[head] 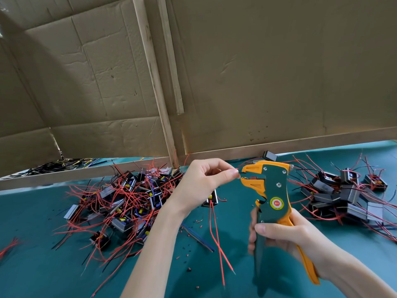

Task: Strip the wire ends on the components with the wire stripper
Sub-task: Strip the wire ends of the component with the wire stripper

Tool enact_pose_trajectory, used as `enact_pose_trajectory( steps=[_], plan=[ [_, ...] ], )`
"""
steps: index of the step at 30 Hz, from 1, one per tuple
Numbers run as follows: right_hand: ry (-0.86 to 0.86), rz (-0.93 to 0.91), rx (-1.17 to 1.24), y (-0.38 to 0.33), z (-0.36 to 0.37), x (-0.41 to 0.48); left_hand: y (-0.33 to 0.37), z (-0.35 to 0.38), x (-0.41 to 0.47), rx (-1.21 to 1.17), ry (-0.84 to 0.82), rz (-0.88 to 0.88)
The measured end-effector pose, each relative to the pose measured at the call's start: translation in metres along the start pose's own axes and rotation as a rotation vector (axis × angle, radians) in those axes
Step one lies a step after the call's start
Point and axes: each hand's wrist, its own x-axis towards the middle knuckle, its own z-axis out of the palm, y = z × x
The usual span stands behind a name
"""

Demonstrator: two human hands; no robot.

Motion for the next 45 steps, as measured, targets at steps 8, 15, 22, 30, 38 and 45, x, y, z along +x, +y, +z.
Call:
enact_pose_trajectory(
  steps=[8,15,22,30,38,45],
  plan=[
    [0.001,0.007,-0.012,-0.001,0.002,0.000,0.000,0.000,0.000,0.003,-0.045,-0.014],
    [0.084,0.026,-0.042,-0.004,0.016,-0.008,0.001,-0.005,-0.001,0.013,-0.087,-0.011],
    [0.284,0.002,-0.061,0.006,0.033,-0.006,-0.004,-0.006,0.000,0.068,-0.105,-0.067],
    [-0.031,0.039,0.142,0.010,0.015,0.003,-0.008,-0.010,0.000,0.071,-0.088,-0.105],
    [-0.016,0.062,0.159,0.014,0.011,0.006,-0.010,-0.018,-0.001,0.228,-0.023,-0.111],
    [0.214,0.082,0.303,0.006,0.003,0.008,-0.007,-0.004,0.002,0.315,0.063,0.007]
  ],
)
